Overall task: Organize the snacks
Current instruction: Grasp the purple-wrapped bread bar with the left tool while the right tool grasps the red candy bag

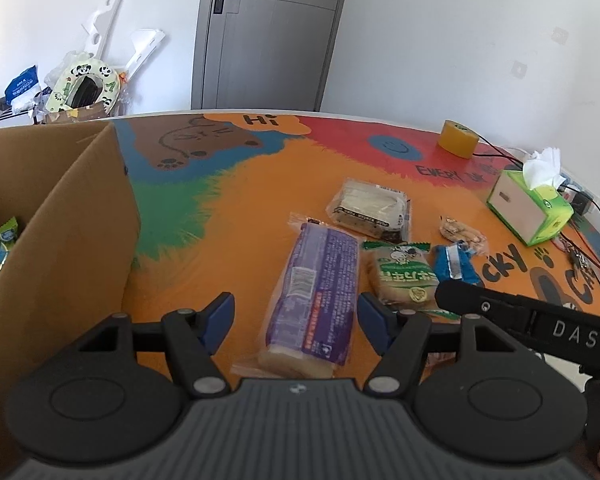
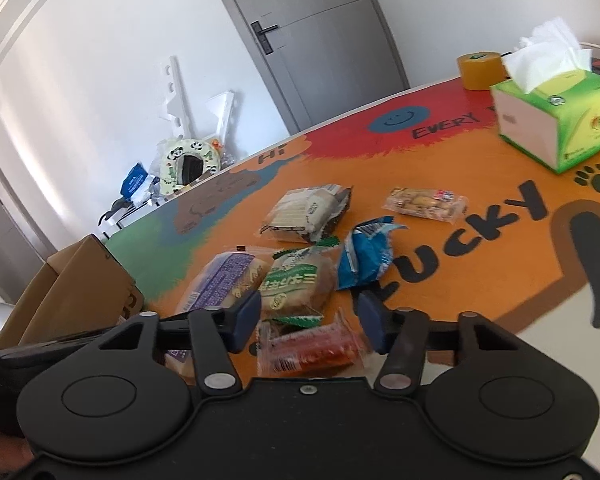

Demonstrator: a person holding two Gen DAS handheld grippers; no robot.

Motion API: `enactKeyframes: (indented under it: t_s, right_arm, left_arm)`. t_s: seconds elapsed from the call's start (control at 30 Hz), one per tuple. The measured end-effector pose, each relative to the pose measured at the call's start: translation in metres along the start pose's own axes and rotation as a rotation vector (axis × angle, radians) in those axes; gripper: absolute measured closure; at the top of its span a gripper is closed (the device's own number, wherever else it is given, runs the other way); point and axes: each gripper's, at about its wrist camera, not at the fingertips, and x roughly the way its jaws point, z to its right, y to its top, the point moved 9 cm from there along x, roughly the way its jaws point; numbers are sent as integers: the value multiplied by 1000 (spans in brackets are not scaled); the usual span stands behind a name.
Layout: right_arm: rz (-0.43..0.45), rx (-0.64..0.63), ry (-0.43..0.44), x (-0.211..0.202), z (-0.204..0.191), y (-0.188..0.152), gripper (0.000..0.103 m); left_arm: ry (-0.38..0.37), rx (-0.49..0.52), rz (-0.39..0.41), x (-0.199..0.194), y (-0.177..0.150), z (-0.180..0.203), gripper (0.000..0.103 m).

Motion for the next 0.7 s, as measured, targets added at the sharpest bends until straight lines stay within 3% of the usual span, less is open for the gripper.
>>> enactKeyframes:
  t_s: [0.13,0.4,0.7]
  right_arm:
    - [-17,-9,6,6,-4,-1,54]
    - [-46,-18,-25,-1,0,-14,58]
    - [-52,-35,-48,-19,0,-30,58]
  left_arm:
    - [-10,-3,-16,8,-3,1,40]
    - [-11,26,-26,6,-11,5,66]
    - [-37,33,-36,-10,-23,7,68]
